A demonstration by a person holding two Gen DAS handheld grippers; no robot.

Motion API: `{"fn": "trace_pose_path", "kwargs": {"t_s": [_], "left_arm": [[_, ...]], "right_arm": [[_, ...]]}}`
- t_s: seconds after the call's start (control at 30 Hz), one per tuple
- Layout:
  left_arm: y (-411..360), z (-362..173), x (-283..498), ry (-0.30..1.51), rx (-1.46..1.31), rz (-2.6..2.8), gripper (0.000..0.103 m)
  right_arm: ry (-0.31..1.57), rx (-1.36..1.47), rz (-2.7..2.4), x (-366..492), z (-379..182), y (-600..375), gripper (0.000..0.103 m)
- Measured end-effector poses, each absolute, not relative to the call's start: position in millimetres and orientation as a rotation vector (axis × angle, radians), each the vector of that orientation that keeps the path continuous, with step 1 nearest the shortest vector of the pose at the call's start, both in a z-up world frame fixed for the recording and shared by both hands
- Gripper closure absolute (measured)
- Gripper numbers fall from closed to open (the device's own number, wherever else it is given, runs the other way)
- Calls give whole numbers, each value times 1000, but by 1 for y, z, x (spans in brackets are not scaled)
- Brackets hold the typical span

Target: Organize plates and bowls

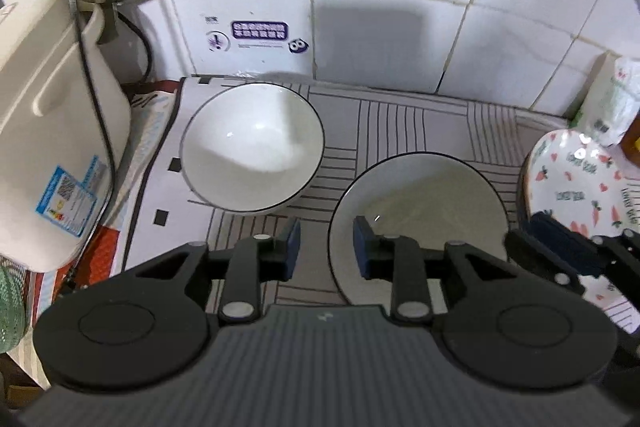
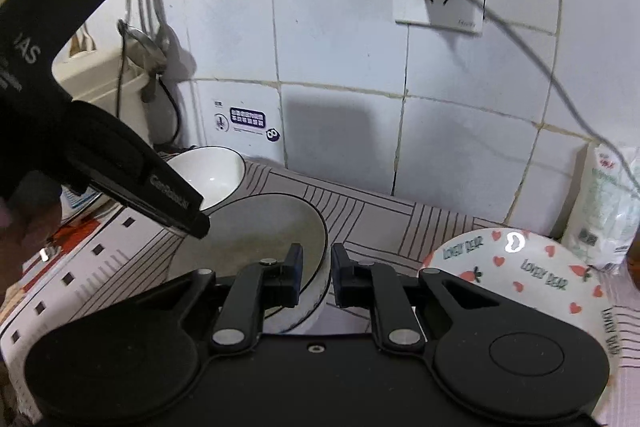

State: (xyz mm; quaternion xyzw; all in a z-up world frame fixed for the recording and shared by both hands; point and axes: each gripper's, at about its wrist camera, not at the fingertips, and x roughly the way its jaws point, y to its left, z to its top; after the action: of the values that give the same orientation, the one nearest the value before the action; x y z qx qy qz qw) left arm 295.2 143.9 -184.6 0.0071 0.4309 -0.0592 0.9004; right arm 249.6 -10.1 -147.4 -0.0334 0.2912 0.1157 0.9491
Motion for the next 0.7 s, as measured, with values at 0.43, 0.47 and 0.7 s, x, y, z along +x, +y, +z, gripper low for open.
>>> {"fn": "trace_pose_path", "kwargs": {"t_s": [0.43, 0.47, 0.7], "left_arm": [[211, -157, 252, 808, -150, -135, 69], [216, -156, 251, 803, -158, -131, 69], [241, -163, 251, 777, -202, -96, 63]], "right_arm": [[518, -54, 344, 180, -85, -7, 71], [504, -57, 352, 175, -82, -4, 66], [471, -142, 410, 168, -78, 15, 58]]}}
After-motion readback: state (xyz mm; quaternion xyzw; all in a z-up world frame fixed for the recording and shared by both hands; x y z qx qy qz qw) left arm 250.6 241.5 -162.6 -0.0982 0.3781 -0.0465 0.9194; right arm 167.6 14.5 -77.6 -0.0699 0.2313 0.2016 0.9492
